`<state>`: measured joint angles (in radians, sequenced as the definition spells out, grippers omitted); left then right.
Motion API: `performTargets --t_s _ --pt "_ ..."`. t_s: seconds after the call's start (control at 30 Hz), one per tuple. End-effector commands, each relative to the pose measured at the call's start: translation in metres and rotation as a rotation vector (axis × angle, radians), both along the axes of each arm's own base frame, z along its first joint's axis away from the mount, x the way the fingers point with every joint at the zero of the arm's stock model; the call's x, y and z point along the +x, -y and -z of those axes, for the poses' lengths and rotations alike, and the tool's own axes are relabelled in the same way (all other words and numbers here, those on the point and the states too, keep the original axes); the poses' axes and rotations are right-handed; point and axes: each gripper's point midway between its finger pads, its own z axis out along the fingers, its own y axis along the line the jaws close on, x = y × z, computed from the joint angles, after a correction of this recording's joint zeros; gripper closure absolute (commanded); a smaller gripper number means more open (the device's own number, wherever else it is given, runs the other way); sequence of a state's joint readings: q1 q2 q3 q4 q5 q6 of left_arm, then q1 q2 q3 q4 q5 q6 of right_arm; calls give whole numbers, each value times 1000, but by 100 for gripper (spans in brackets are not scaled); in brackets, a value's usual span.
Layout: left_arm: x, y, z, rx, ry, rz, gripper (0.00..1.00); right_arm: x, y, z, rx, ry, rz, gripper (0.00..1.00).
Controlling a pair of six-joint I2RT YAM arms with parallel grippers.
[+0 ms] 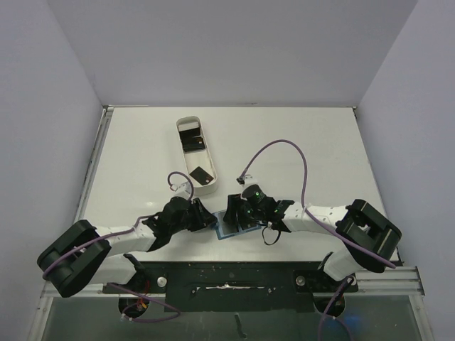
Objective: Put the credit cards into the card holder
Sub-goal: Insert the credit card into the card holder.
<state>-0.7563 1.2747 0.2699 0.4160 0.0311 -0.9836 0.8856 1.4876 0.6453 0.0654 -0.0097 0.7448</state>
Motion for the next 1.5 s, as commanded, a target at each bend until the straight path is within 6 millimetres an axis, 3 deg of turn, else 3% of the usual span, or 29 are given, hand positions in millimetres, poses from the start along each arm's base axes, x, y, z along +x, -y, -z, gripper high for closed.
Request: performTargets --t_s 0.0,0.4,0.83,1.13,1.3,1.47 --pt "10 8 -13 -40 53 4 67 10 -13 -13 34 41 -3 43" --pt "11 13 -13 -57 54 20 68 6 -25 -13 68 45 -65 46" --pt "11 23 -21 -79 78 70 68 -7 -31 -18 99 48 -116 64" --pt "9 31 -25 -99 80 110 69 -10 -31 -15 107 34 -111 66" --pt "11 26 -31 -71 81 95 68 -6 -17 -27 69 38 -43 54" --pt "11 12 -39 67 138 123 65 -4 7 -42 62 60 34 41"
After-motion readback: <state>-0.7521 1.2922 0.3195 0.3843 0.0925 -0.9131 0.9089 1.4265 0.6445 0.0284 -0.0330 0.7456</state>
